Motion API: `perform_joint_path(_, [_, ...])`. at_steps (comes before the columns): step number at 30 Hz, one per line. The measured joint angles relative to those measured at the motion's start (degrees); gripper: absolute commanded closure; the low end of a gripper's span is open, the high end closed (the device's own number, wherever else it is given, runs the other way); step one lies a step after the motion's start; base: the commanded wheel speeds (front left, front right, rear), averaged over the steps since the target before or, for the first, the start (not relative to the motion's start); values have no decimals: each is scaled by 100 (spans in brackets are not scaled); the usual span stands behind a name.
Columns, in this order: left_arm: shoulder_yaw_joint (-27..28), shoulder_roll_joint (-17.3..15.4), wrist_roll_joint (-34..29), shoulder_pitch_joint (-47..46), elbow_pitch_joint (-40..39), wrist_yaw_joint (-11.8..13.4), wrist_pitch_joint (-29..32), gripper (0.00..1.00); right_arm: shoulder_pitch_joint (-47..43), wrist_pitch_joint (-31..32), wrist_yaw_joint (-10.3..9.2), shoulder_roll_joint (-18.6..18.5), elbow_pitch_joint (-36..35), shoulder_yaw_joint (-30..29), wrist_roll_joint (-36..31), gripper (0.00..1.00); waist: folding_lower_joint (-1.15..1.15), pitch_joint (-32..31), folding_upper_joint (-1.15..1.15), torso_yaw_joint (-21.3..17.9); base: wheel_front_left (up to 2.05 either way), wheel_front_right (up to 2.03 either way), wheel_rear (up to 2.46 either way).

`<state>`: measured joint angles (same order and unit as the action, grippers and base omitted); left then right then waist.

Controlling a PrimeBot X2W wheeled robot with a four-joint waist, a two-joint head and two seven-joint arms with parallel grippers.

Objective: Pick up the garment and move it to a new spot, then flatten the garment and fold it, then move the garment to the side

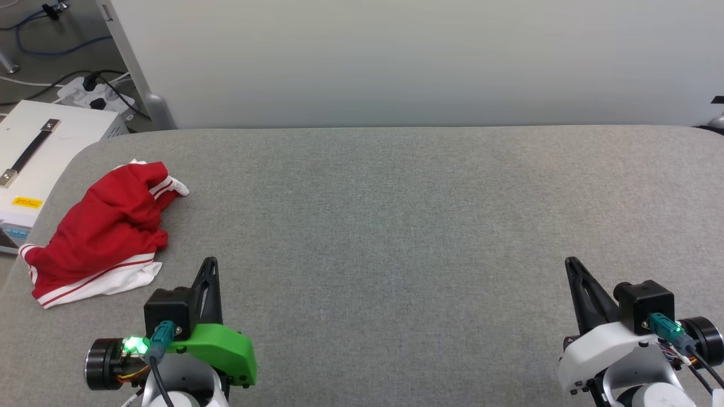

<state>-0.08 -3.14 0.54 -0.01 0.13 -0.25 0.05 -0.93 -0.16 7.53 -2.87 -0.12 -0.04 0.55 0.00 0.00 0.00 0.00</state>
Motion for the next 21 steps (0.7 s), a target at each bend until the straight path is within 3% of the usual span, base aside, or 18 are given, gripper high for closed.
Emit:
perform_joint_path(11, [0,0,0,0,0,0,0,100,0,0,0,0,0,-1,0,100,0,0,0,0,0,0,0])
perform_joint_path(12, [0,-1,1,0,1,0,0,0,-2,0,0,0,-1,0,3,0,0,0,0,0,0,0,0])
perform_joint_path(21, [-8,-1,3,0,0,8,-16,0,-3,-14,0,1,-4,-18,21,0,0,8,0,-1,0,0,0])
